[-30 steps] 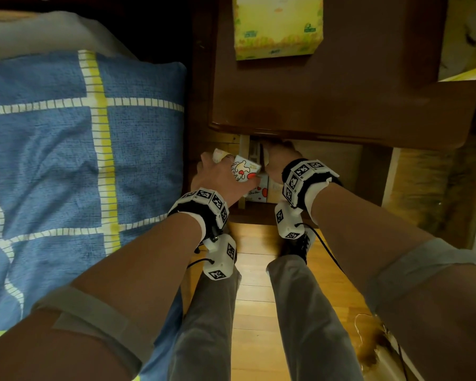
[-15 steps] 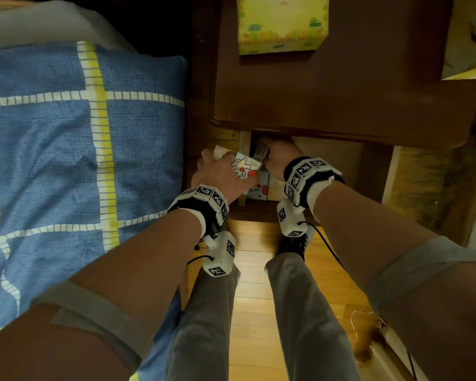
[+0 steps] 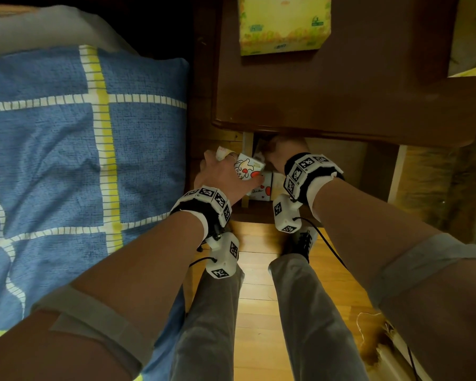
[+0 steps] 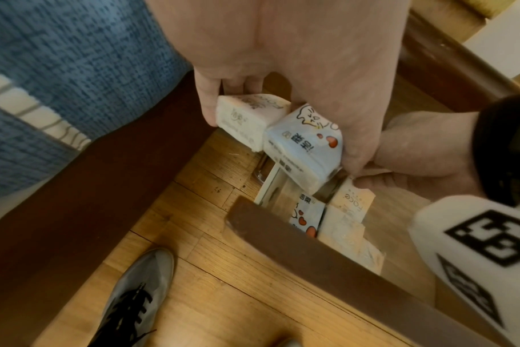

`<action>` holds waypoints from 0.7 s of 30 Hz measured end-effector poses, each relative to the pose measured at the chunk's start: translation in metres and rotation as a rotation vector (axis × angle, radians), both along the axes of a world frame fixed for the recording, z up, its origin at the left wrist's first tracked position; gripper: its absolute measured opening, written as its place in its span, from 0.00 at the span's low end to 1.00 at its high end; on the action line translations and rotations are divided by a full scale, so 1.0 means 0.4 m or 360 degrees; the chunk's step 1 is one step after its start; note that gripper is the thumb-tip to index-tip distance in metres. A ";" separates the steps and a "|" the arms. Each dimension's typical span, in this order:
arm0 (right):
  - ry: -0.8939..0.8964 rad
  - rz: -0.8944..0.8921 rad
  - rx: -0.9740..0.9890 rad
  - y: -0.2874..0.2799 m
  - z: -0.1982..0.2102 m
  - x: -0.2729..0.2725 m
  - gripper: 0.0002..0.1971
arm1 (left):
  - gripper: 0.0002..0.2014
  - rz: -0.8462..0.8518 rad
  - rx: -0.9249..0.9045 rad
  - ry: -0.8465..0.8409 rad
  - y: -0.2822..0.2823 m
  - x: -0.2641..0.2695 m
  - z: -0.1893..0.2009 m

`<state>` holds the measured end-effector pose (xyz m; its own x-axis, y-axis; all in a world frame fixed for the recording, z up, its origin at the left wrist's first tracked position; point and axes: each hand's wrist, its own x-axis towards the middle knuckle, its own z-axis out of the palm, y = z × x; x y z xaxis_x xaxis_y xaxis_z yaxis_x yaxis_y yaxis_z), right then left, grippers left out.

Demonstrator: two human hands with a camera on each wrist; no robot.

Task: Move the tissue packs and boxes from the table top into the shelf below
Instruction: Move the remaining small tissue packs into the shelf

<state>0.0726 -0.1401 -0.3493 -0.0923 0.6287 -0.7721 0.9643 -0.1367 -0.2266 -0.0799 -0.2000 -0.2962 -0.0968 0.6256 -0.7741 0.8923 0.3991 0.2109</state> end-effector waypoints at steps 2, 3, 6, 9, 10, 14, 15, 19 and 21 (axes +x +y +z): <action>-0.0148 -0.0001 0.0009 -0.005 0.005 0.004 0.13 | 0.42 0.0010 -0.0003 0.0003 -0.002 -0.001 -0.002; -0.0196 -0.0025 0.0007 -0.008 0.005 0.010 0.12 | 0.43 0.0014 -0.0001 0.0002 0.000 -0.001 -0.002; -0.0216 -0.0111 0.0013 -0.012 -0.002 0.033 0.13 | 0.43 0.0015 0.0004 -0.0003 0.003 0.000 0.000; -0.0094 -0.0165 -0.0018 -0.020 -0.009 0.036 0.21 | 0.42 0.0019 -0.0003 -0.0004 0.006 0.001 0.000; -0.0015 -0.0226 -0.0037 -0.023 -0.013 0.033 0.23 | 0.41 0.0018 -0.0011 -0.0003 0.006 0.002 0.000; 0.0135 -0.0246 -0.0115 -0.026 -0.012 0.026 0.25 | 0.40 0.0009 -0.0009 -0.0001 0.006 0.001 -0.001; 0.0118 -0.0211 -0.0078 -0.027 -0.008 0.030 0.24 | 0.40 0.0007 -0.0004 -0.0003 0.006 0.001 0.000; -0.0097 -0.0209 0.0107 -0.050 -0.009 0.063 0.26 | 0.41 0.0004 0.0006 -0.0012 0.006 0.002 0.002; 0.0063 -0.0538 -0.0027 -0.055 -0.017 0.073 0.31 | 0.43 -0.0001 0.0000 -0.0010 0.005 0.000 0.000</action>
